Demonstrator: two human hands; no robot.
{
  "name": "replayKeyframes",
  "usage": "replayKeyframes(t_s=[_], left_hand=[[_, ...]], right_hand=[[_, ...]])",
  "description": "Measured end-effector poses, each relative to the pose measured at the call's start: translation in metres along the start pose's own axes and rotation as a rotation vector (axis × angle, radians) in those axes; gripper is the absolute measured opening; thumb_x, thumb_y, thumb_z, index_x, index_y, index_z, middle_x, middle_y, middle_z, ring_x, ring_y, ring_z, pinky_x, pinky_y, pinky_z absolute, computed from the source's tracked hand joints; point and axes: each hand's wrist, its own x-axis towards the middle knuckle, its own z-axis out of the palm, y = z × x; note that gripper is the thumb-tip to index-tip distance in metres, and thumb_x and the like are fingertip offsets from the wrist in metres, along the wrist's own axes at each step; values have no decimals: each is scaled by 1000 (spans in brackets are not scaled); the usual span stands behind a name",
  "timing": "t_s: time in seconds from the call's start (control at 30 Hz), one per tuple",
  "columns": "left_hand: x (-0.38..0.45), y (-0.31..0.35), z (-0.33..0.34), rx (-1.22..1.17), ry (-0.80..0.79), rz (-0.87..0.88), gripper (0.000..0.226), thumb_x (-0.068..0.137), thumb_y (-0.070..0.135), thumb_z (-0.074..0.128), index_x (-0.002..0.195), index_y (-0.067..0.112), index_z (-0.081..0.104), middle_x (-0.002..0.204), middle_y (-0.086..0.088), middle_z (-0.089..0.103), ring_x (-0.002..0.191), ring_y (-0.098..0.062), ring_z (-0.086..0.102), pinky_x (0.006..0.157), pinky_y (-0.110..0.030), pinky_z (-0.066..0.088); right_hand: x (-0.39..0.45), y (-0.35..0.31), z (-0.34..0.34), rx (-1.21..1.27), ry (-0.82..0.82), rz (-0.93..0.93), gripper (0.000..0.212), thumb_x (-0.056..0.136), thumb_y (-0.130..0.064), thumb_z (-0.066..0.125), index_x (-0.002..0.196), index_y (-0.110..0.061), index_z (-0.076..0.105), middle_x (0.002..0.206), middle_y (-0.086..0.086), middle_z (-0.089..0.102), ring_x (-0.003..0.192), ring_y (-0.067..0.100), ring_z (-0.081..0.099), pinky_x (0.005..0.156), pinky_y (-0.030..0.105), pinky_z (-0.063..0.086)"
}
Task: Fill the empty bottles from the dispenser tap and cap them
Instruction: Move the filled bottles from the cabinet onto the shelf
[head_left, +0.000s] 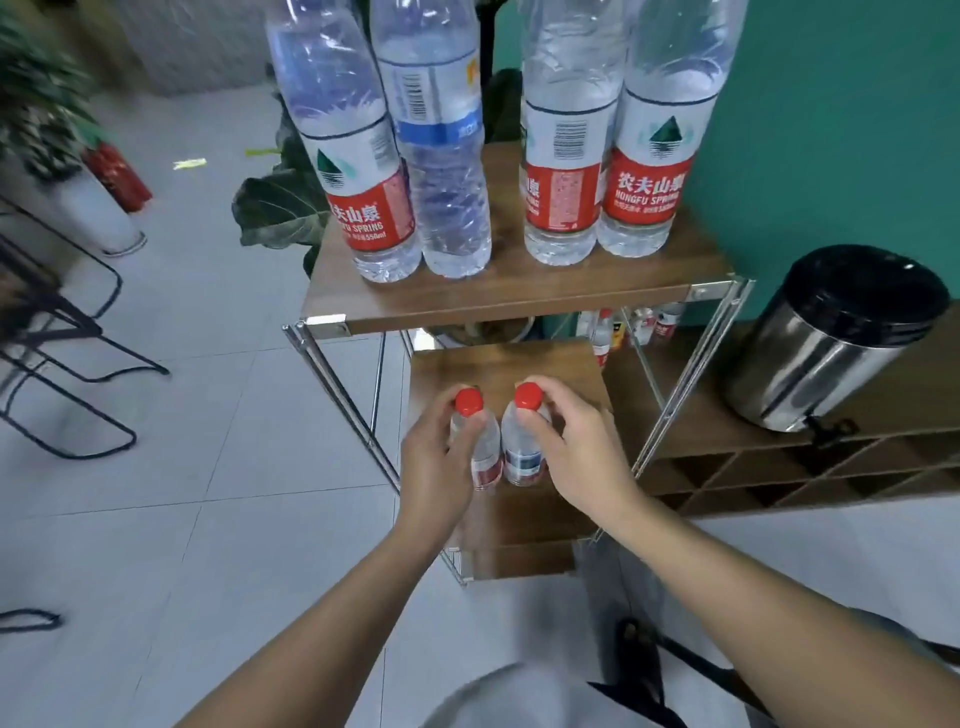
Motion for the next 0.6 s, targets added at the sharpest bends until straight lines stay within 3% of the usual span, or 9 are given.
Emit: replayKeyframes(t_s=[0.1, 0.23, 0.33, 0.47, 0.6], left_hand=[[33, -8, -13, -1, 66, 47, 19, 112, 34, 66, 130, 35, 70, 118, 21, 75, 114, -2, 69, 103, -36, 60], [75, -17, -17, -1, 146, -1, 20, 110, 31, 68, 130, 31, 70, 116, 17, 77, 111, -7, 71, 104, -43, 61], [95, -27, -17, -28, 186, -14, 16, 111, 28, 68, 126, 33, 71, 113, 18, 77, 109, -5, 71, 104, -43, 61], [110, -34, -18, -49, 212, -6, 12, 111, 27, 66, 120, 32, 73, 110, 16, 78, 108, -6, 71, 99, -38, 59], [116, -36, -16, -65, 217, -18, 12, 112, 28, 66, 119, 36, 72, 110, 20, 76, 105, 9, 67, 89, -22, 52]], right_hand=[[31, -8, 23, 47, -13, -20, 42, 110, -42, 67, 149, -28, 65, 126, -14, 77, 115, 5, 72, 101, 29, 62], [74, -13, 47, 77, 6, -25, 37, 111, -39, 67, 146, -28, 68, 128, -16, 78, 117, 5, 73, 107, 36, 62], [99, -10, 65, 39, 3, -77, 30, 109, -36, 69, 138, -29, 71, 126, -17, 78, 115, 7, 74, 105, 35, 61], [122, -4, 80, -36, 9, -77, 17, 108, -30, 72, 119, -18, 76, 116, -9, 82, 108, 16, 77, 92, 29, 54], [126, -1, 87, -80, 10, -69, 16, 108, -28, 73, 120, -18, 75, 119, -8, 81, 108, 16, 76, 90, 24, 47]])
